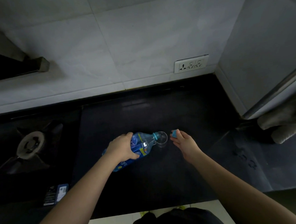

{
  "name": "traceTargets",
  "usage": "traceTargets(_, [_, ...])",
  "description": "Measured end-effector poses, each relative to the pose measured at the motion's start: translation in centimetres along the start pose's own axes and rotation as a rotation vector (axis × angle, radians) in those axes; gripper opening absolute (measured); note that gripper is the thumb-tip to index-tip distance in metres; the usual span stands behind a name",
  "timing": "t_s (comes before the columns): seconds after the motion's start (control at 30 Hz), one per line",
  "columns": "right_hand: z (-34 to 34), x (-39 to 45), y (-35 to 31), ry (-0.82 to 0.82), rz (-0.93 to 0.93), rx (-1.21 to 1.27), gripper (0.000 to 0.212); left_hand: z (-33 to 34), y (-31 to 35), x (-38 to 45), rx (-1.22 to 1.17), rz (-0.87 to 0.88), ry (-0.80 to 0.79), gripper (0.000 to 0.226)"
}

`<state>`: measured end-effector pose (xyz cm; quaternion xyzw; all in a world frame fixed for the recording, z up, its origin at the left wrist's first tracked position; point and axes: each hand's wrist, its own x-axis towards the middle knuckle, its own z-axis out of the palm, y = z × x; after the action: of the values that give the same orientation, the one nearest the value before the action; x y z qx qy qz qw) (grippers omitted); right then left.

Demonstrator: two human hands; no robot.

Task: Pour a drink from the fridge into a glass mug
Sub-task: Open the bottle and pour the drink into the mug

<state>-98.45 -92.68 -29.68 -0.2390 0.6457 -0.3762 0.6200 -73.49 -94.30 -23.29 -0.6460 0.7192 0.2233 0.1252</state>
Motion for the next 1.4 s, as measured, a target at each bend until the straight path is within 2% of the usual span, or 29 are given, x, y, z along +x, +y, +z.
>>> traceTargets(0.7, [0.52,0.32,0.34,0.005,-0.011,0.008,0.036,-0.17,-0.46,0.26,0.018,-0.009,0.000,0.105])
traceTargets(1.4, [0.38,0.43,-0.02,-0.017,-0.028,0.001,0.032,-0.29,-0.49,0.25,0.052,0.005,-0.009,0.098])
